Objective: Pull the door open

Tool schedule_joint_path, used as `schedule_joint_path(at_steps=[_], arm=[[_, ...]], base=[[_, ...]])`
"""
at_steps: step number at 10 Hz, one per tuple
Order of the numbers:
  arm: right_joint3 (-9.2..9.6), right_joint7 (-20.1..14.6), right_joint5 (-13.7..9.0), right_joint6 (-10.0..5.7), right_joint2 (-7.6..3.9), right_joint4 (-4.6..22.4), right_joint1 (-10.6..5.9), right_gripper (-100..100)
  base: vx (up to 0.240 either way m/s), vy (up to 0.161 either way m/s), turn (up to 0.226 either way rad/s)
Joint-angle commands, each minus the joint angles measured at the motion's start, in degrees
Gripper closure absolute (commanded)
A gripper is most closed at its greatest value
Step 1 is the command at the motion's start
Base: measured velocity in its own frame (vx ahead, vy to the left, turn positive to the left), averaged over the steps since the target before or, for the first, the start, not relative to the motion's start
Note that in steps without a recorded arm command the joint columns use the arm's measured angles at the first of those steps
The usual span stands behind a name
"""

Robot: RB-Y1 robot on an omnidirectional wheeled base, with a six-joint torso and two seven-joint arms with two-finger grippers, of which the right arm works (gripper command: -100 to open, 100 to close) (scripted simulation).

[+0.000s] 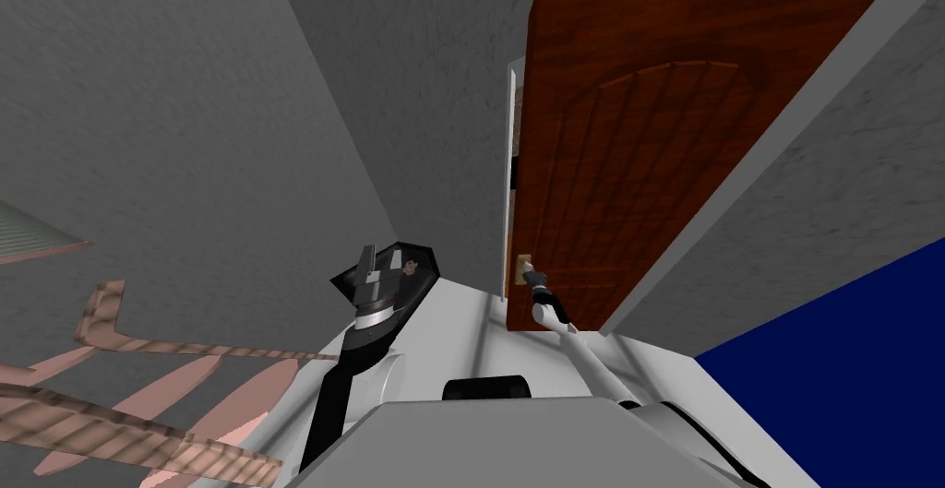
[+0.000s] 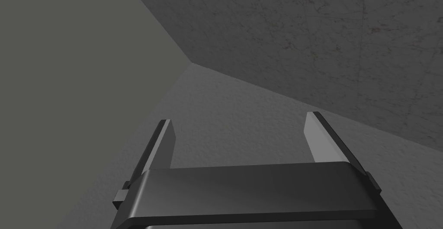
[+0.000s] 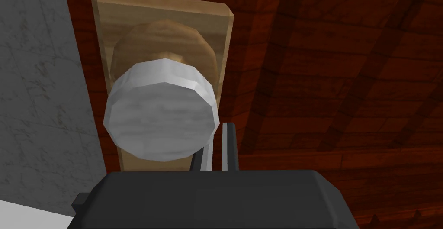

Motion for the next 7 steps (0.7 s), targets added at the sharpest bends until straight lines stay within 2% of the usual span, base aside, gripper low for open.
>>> schedule_joint_path(at_steps=[1,4,5,7], arm=[[1.0,-1.8,-1.2,0.19,1.63,-0.6,-1.07,-100],[1.0,-1.8,-1.2,0.19,1.63,-0.6,-1.07,-100],[1.14,-3.4,-2.6,0.44,2.33,-1.2,-1.0,-100],[1.23,-4.5,-3.4,0.6,2.77,-1.6,-0.96,-100]], base=[[-0.111,-0.039,-0.009],[-0.024,-0.007,-0.005],[-0.034,-0.019,-0.002],[-0.051,-0.017,0.008]])
